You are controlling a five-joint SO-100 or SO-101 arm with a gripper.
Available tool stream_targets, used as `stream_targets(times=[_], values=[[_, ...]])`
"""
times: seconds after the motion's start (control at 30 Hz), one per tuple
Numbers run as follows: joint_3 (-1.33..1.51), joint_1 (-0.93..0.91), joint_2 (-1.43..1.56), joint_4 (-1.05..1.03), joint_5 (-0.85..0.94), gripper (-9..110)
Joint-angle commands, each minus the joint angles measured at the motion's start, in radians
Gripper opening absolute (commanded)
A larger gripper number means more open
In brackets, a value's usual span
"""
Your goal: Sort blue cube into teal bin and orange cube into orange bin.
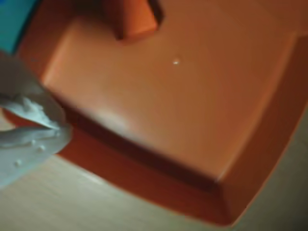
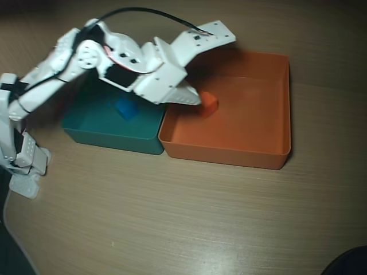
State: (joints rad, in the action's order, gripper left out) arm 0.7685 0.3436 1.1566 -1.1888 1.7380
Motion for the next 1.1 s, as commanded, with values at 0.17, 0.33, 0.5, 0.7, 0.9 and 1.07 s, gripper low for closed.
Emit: stream_targets(times=[0.17, 0.33, 0.5, 0.7, 0.9, 1.07], values=[[0.669, -0.169, 0.795, -0.002, 0.008, -5], [1.097, -0.296, 1.17, 0.014, 0.009, -5], [1.463, -0.385, 1.526, 0.014, 0.009, -5], [1.855, -0.42, 1.891, 0.014, 0.009, -5], [2.204, -0.41, 2.191, 0.014, 0.009, -5], [2.404, -0.41, 2.191, -0.002, 0.011, -5]])
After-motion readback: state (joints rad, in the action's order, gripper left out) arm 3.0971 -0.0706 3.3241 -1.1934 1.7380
